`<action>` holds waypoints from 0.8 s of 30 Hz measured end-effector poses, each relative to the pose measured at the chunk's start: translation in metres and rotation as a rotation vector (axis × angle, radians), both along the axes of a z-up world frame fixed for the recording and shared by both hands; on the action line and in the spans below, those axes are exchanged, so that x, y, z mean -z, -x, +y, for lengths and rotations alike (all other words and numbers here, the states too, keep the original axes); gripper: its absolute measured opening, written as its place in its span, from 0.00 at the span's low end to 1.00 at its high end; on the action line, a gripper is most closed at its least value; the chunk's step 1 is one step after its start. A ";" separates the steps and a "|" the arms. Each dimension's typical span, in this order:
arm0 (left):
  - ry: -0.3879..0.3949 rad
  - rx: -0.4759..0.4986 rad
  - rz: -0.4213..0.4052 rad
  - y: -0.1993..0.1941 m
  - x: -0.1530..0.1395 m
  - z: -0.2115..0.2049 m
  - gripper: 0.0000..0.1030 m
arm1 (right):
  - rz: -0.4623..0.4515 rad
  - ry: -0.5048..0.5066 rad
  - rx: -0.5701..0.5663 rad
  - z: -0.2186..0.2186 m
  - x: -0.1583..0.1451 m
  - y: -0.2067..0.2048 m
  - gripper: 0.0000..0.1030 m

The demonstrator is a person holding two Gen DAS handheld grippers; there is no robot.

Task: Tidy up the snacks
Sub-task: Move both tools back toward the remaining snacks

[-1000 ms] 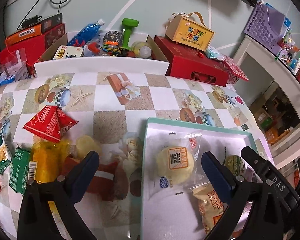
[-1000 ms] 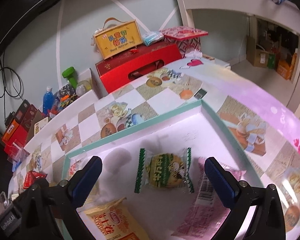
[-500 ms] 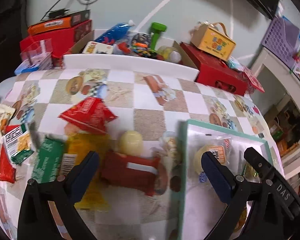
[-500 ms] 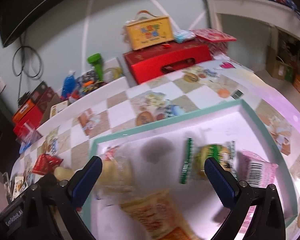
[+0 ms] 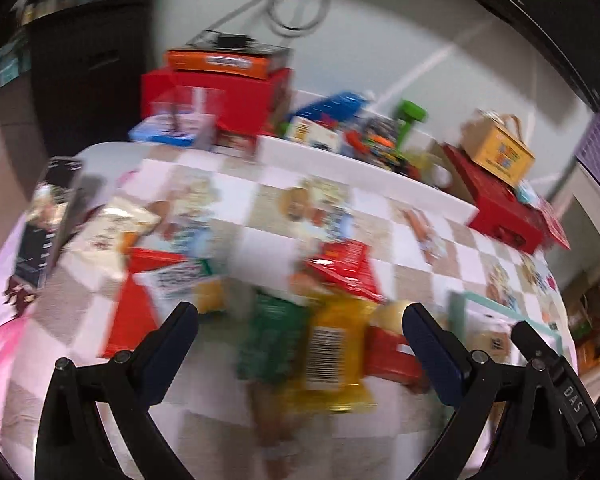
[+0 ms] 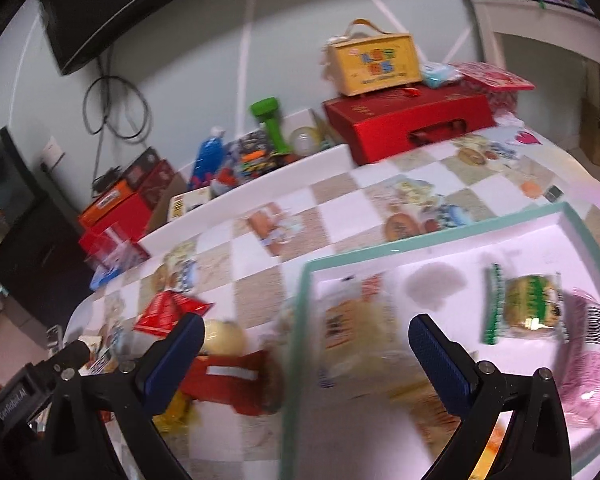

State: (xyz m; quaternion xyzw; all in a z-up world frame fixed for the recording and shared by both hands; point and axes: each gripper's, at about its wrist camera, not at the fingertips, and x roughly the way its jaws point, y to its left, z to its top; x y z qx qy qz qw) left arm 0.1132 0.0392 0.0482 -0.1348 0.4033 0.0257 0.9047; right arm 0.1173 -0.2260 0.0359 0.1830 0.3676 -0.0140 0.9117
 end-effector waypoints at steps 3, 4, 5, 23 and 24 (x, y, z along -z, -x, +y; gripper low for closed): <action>0.019 -0.058 0.011 0.006 0.001 0.023 0.99 | -0.018 0.005 -0.051 0.021 -0.002 0.000 1.00; 0.023 -0.074 0.012 0.008 0.002 0.029 0.99 | -0.021 0.002 -0.075 0.029 -0.002 -0.001 1.00; 0.028 -0.090 0.013 0.010 0.003 0.036 0.99 | -0.024 0.000 -0.093 0.036 -0.002 -0.001 1.00; 0.081 -0.056 0.169 -0.014 0.063 0.038 0.91 | 0.102 0.195 -0.276 0.107 0.039 -0.018 0.93; 0.079 -0.048 0.174 -0.016 0.065 0.036 0.91 | 0.105 0.196 -0.275 0.107 0.039 -0.018 0.92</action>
